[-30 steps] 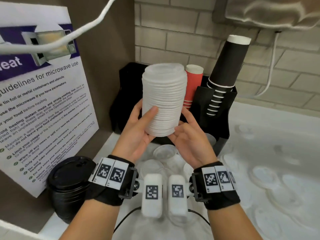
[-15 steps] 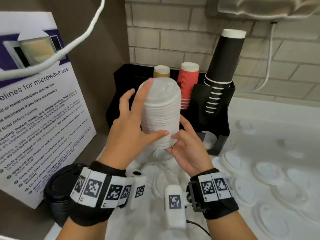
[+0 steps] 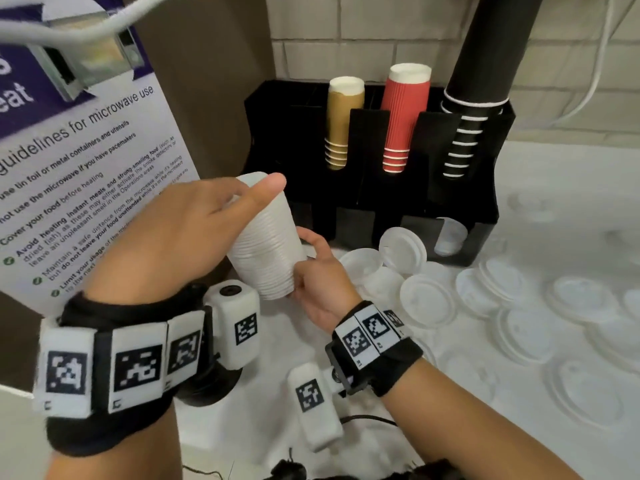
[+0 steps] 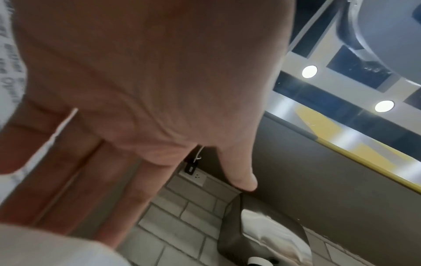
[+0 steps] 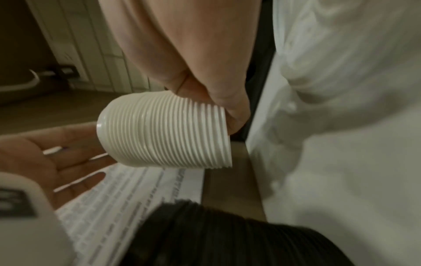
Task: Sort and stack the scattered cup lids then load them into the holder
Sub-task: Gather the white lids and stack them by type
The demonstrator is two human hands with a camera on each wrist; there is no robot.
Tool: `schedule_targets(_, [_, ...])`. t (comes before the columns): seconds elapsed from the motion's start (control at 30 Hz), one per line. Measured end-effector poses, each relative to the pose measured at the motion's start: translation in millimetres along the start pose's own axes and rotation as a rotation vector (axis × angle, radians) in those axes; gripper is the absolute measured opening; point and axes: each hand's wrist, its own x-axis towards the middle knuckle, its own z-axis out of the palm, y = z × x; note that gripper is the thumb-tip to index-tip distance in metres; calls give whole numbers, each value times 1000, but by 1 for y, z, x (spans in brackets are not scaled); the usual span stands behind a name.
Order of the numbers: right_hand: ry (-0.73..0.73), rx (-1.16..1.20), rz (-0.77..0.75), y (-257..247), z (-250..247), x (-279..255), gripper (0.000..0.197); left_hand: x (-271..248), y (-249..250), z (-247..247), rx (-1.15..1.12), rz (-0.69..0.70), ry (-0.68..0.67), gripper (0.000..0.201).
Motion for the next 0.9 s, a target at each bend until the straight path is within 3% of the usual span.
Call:
schedule_targets(0.07, [24, -33, 27, 12, 4, 4, 59, 0, -5, 2, 40, -85, -71, 75])
schedule_targets(0.2, [52, -127, 79, 34, 10, 10, 62, 1, -18, 4, 68, -188, -203, 107])
schedule_targets(0.33, [20, -244, 100, 45, 7, 9, 66, -4, -27, 6, 35, -246, -243, 112])
schedule_targets(0.43, [-15, -419, 125, 43, 4, 6, 67, -7, -27, 7, -3, -249, -232, 104])
schedule_targets(0.67, [-60, -1104, 91, 36, 12, 8, 72, -8, -27, 5, 0, -244, -242, 99])
schedule_targets(0.83, [-99, -1123, 104, 31, 15, 9, 76, -10, -27, 6, -36, -249, -249, 81])
schedule_targets(0.9, [-116, -1115, 108, 30, 17, 7, 76, -9, -29, 8, -38, -266, -246, 84])
